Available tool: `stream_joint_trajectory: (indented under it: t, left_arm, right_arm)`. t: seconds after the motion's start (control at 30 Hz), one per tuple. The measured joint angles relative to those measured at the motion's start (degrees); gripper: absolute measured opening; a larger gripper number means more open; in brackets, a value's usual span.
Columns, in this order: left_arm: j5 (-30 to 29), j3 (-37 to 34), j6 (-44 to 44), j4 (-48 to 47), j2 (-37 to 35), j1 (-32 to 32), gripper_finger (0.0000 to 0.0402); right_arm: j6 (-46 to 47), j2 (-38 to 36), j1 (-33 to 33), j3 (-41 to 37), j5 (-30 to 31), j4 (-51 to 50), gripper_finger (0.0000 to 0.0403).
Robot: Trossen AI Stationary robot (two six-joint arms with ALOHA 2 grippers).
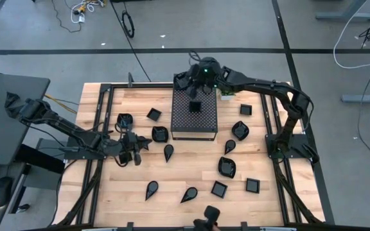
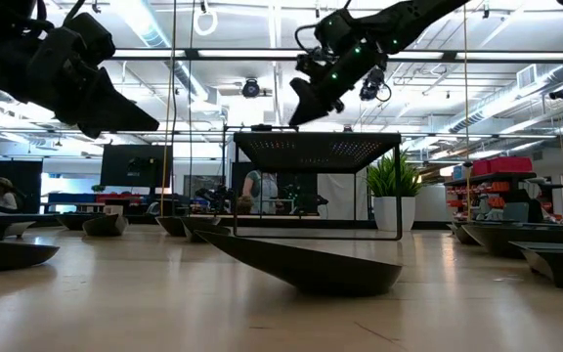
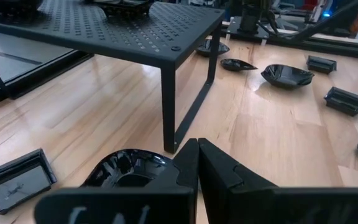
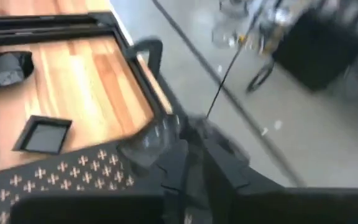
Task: Pick & Place Mini shaped plates
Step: Stack the black leaf-shaped plate on top of the black leaf-shaped plates on the shelf
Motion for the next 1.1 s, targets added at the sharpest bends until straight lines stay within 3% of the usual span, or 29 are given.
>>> stream_joint_trajectory:
  t: [0.2,1.1]
  left_arm:
    - [-0.2,0.0,0.19,2.08,0.0,2.26,0.0016]
    - [4.57,0.0,0.24,2.98,0.0,5.51,0.0016]
  right_arm:
    - [7.95,0.0,-1.23,0.0,-0.41,-5.31,0.0004]
    - [8.23,2.69,-3.82,-0.09,-4.8,-5.05,0.0005]
